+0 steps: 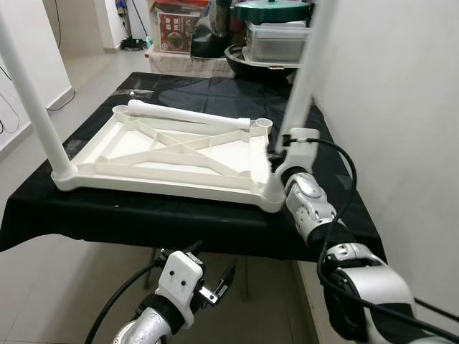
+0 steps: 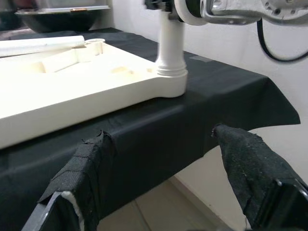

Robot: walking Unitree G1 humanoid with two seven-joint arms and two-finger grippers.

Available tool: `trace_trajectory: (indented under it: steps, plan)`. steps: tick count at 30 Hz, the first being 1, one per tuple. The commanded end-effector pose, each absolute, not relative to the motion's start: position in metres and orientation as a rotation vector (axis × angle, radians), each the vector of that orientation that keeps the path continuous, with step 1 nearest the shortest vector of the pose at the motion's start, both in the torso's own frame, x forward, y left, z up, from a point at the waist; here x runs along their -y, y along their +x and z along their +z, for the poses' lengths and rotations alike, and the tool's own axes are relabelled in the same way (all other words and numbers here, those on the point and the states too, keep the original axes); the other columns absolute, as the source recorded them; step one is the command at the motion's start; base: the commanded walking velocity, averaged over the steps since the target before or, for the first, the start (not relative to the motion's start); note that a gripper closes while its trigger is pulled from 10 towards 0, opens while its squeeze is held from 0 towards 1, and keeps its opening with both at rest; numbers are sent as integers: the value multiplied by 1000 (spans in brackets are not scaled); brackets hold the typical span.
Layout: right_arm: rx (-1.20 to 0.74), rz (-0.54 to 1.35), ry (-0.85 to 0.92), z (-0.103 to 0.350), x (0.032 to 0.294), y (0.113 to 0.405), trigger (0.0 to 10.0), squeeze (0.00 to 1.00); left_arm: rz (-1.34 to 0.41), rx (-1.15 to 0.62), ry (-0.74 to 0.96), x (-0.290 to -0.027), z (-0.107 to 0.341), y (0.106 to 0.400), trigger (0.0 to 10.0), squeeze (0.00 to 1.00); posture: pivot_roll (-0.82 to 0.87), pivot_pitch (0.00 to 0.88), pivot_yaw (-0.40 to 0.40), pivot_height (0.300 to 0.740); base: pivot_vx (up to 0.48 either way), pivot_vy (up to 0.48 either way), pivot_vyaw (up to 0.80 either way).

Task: Building children table

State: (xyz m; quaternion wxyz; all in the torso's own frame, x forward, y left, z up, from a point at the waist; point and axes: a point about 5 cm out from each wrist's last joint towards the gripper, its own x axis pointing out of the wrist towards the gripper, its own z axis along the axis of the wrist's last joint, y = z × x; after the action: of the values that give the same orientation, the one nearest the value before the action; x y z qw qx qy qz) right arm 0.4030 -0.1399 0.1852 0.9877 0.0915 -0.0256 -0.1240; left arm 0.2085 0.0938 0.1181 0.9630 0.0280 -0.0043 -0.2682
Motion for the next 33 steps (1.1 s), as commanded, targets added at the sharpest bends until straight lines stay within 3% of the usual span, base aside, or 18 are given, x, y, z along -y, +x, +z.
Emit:
trace_trajectory:
  steps: [1, 4, 5, 7, 8, 12, 13, 16, 19, 21, 25, 33]
  plan:
    - [-25, -417, 343, 169, 145, 397, 0, 0, -553, -2, 62, -93, 116, 207, 10000, 0, 146, 57, -72, 740, 0, 0, 0]
    - [-29, -405, 365, 169, 136, 397, 0, 0, -552, -2, 63, -93, 116, 207, 10000, 0, 148, 59, -72, 740, 0, 0, 0]
    - [-42, -361, 370, 171, 124, 398, 10000, 0, -551, -1, 64, -92, 116, 207, 10000, 0, 148, 63, -73, 740, 0, 0, 0]
    - [-55, -287, 371, 172, 111, 400, 10000, 0, -550, -1, 64, -92, 117, 208, 10000, 0, 148, 65, -74, 740, 0, 0, 0]
    - [-52, -250, 379, 173, 105, 400, 10000, 1000, -549, 0, 64, -92, 117, 208, 10000, 0, 148, 65, -74, 740, 0, 0, 0]
    - [28, -104, 396, 184, 95, 400, 10000, 1000, -549, 1, 62, -91, 117, 208, 10000, 0, 143, 67, -73, 740, 0, 0, 0]
    - [52, -26, 433, 187, 93, 401, 10000, 0, -549, 1, 61, -91, 117, 208, 10000, 0, 138, 69, -69, 740, 0, 0, 0]
    - [69, 30, 459, 189, 91, 401, 10000, 0, -549, 2, 61, -91, 117, 208, 10000, 0, 138, 69, -69, 740, 0, 0, 0]
    - [95, 490, 398, 191, 94, 396, 10000, 0, -550, 3, 58, -91, 118, 209, 10000, 0, 133, 69, -69, 740, 0, 0, 0]
    - [95, 490, 398, 191, 94, 396, 10000, 0, -550, 3, 58, -91, 118, 209, 10000, 0, 133, 69, -69, 740, 0, 0, 0]
    - [-11, 1023, 267, 179, 105, 374, 10000, 0, -549, 5, 59, -91, 118, 210, 10000, 0, 139, 70, -68, 740, 0, 0, 0]
    - [-32, 1322, 235, 195, 101, 366, 10000, 0, -548, 6, 61, -92, 119, 210, 10000, 0, 141, 73, -67, 740, 0, 0, 0]
